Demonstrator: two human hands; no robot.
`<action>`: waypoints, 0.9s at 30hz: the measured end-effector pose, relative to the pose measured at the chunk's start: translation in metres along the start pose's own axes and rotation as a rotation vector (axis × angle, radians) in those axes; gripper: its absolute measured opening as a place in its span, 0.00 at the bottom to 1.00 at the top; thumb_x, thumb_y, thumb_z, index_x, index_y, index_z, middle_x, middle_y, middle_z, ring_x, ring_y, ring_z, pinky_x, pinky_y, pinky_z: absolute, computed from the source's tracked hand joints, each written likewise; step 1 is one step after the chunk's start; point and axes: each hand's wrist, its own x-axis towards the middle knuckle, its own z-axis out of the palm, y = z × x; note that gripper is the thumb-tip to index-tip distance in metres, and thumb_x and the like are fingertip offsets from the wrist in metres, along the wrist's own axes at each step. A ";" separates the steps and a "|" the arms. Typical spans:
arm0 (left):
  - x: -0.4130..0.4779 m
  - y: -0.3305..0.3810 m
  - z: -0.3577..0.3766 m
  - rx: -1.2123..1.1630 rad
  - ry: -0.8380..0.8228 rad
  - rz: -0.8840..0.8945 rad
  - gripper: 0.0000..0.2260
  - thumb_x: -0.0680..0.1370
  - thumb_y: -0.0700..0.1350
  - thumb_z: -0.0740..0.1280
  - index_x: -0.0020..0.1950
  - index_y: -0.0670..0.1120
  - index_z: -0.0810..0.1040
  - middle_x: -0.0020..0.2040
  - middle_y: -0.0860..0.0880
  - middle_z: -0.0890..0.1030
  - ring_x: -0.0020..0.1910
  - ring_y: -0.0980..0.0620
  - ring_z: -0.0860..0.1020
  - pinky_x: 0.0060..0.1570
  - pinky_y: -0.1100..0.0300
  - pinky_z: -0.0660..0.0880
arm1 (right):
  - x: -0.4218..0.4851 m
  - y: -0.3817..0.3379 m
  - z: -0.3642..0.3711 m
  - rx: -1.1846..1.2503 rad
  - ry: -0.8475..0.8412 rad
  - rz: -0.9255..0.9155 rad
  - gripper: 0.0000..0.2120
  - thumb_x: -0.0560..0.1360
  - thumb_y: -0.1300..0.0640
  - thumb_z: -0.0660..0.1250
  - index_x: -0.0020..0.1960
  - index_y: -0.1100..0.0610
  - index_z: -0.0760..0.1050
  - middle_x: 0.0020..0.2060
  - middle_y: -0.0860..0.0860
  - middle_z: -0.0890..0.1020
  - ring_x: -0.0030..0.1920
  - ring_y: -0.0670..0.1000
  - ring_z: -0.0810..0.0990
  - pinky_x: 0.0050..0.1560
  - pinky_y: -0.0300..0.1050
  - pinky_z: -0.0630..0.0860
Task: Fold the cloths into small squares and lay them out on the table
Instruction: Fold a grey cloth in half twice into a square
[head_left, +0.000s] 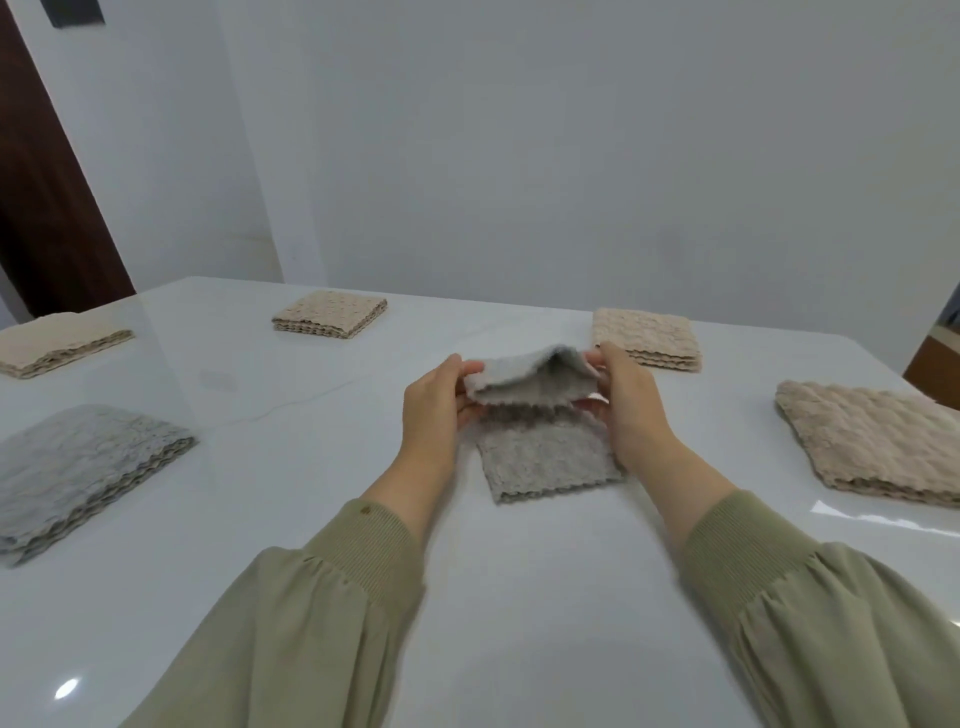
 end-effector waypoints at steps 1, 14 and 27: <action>0.000 0.000 -0.001 -0.029 0.009 -0.070 0.11 0.79 0.46 0.62 0.43 0.43 0.81 0.43 0.44 0.82 0.42 0.49 0.80 0.43 0.59 0.78 | -0.001 0.007 -0.002 -0.008 0.037 0.053 0.16 0.74 0.44 0.61 0.40 0.53 0.82 0.45 0.54 0.82 0.50 0.57 0.79 0.51 0.54 0.78; -0.034 0.008 -0.018 0.326 -0.202 -0.144 0.07 0.75 0.35 0.69 0.51 0.44 0.79 0.28 0.51 0.76 0.25 0.53 0.77 0.28 0.63 0.76 | -0.032 0.022 -0.032 -0.181 0.160 -0.083 0.04 0.74 0.63 0.68 0.43 0.56 0.77 0.25 0.49 0.72 0.23 0.41 0.69 0.30 0.34 0.68; -0.034 0.003 -0.021 0.562 -0.317 -0.075 0.10 0.73 0.36 0.70 0.51 0.47 0.79 0.25 0.51 0.75 0.24 0.54 0.76 0.28 0.61 0.77 | -0.038 0.023 -0.032 -0.440 0.129 -0.149 0.09 0.68 0.68 0.62 0.37 0.55 0.72 0.27 0.49 0.71 0.30 0.47 0.69 0.31 0.39 0.65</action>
